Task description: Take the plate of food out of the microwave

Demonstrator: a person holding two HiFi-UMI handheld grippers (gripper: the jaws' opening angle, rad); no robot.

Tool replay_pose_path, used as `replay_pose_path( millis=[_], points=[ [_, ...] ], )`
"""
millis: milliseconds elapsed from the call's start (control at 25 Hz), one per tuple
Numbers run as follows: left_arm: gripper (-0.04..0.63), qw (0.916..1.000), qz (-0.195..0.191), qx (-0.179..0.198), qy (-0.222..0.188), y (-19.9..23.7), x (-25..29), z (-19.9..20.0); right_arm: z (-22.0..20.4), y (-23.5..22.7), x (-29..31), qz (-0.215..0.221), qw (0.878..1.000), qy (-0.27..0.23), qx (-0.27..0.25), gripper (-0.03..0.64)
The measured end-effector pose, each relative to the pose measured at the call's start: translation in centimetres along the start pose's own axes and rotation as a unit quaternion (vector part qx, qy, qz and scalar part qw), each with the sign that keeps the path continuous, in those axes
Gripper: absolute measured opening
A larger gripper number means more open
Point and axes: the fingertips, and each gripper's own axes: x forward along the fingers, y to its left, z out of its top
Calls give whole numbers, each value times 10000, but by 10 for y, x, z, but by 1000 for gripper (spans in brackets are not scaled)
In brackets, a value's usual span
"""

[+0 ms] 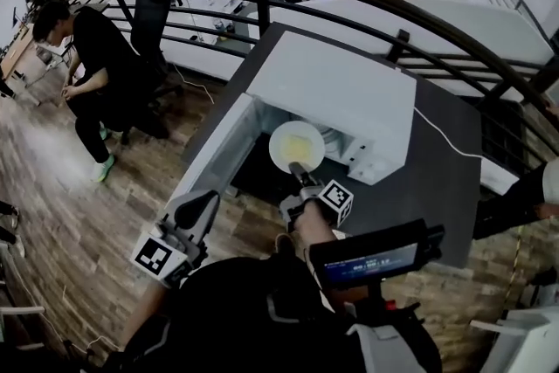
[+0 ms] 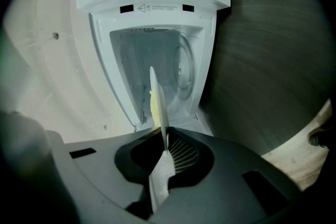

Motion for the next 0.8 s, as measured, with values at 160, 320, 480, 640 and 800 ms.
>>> replay_pose_path(
  millis=[160, 320, 480, 640, 800],
  points=[
    [5, 9999, -80, -110, -38, 2, 1, -1, -20, 16, -15, 52, 10000, 39, 53, 20],
    [5, 9997, -105, -230, 32, -2, 5, -8, -28, 30, -29, 69, 9999, 112, -103, 20],
    [5, 9994, -194, -276, 29, 0, 13, -11, -28, 39, -38, 116, 9998, 35, -155, 18],
    [5, 9992, -227, -339, 12, 5, 14, -11, -35, 46, -46, 174, 9997, 51, -174, 18],
    [5, 9987, -296, -424, 27, 14, 17, -17, -39, 50, -50, 241, 9995, -10, -216, 18]
  ],
)
